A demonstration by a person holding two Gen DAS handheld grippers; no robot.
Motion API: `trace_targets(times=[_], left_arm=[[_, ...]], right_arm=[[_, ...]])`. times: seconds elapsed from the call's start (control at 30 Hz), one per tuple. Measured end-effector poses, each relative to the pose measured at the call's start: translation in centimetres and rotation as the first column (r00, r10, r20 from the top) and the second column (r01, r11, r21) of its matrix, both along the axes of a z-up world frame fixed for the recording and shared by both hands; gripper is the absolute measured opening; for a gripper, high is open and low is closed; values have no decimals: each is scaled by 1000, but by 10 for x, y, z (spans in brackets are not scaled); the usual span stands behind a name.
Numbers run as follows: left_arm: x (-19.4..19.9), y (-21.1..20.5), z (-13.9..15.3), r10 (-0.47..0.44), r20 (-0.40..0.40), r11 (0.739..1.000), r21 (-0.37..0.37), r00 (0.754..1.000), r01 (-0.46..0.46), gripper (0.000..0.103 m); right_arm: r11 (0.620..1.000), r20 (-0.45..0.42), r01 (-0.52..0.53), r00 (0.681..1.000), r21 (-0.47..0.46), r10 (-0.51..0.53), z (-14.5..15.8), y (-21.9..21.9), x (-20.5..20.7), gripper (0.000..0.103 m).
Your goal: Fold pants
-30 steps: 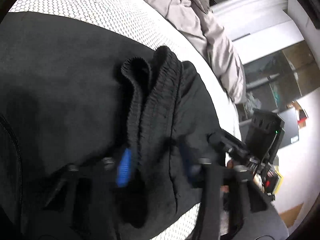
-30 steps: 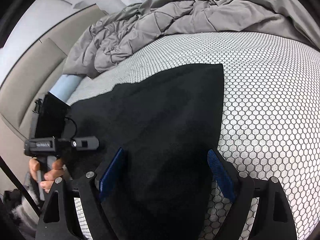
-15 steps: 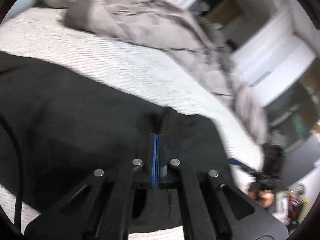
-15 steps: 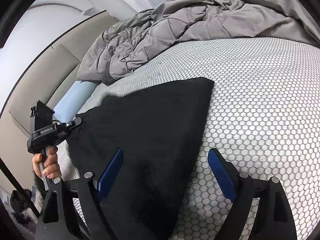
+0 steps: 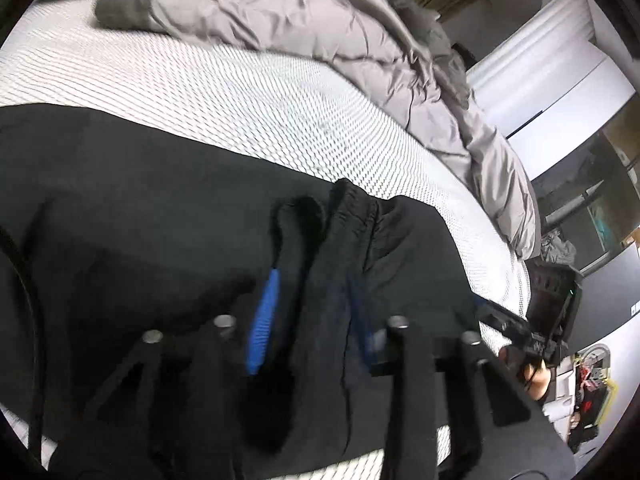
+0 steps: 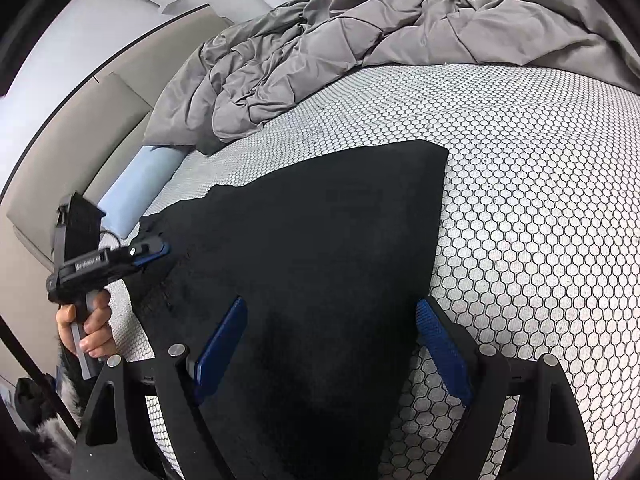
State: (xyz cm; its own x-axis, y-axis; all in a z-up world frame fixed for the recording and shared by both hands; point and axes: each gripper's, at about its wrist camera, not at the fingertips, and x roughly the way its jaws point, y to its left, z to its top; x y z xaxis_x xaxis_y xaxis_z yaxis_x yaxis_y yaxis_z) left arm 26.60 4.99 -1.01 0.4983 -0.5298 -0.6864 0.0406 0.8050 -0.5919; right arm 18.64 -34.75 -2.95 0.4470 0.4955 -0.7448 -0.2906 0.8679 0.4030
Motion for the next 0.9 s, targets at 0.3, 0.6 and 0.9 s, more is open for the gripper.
trace_targets(times=[0.3, 0.6, 0.9], left_arm=[[46, -33, -14, -14, -54, 1000, -13, 998, 13, 37], [51, -30, -5, 125, 19, 990, 55, 992, -126, 2], [8, -34, 32, 104, 95, 984, 135, 990, -117, 40]], right_arm=[[1000, -9, -7, 1000, 3, 7, -2, -3, -4, 88], [1000, 18, 14, 1000, 9, -15, 6, -13, -13, 88], [998, -23, 36, 999, 55, -35, 11, -50, -54, 88]])
